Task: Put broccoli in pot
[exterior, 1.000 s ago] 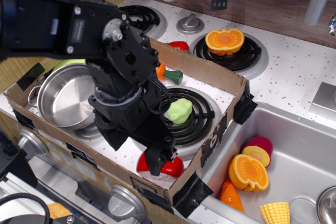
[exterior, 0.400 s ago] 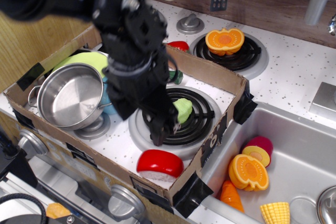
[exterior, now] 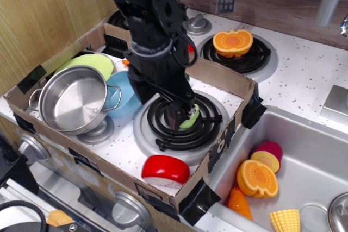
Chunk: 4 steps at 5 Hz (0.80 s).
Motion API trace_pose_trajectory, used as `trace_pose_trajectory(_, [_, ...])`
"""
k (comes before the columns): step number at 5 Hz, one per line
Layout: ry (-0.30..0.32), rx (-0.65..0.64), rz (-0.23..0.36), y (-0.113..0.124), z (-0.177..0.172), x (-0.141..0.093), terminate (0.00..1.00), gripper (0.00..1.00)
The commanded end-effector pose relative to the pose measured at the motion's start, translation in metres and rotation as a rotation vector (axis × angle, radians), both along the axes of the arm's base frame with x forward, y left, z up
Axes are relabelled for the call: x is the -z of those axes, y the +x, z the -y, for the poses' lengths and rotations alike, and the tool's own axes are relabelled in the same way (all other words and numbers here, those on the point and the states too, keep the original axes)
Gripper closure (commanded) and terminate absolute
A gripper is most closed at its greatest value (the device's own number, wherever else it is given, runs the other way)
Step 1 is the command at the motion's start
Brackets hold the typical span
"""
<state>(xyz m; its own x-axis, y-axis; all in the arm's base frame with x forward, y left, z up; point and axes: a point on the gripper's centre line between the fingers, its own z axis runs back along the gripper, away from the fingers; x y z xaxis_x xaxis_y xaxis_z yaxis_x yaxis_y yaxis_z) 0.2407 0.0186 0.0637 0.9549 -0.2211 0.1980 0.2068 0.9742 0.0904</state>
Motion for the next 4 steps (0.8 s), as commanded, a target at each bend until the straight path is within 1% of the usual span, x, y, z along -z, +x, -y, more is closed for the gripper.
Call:
trace_pose_trajectory(1, [-0.029,0.053,0.071,0.031,-0.006,0.015,0.00,0.00])
trace_pose_trajectory(2, [-0.042,0.065,0.085,0.035,-0.009,0.024,0.00,0.00])
trace_pose_trajectory(3, [-0.072,0.068,0.093,0.036,-0.007,0.035,0.00,0.00])
trace_pose_trajectory(4, [-0.084,0.057,0.101,0.035,0.000,0.044,0.00,0.00])
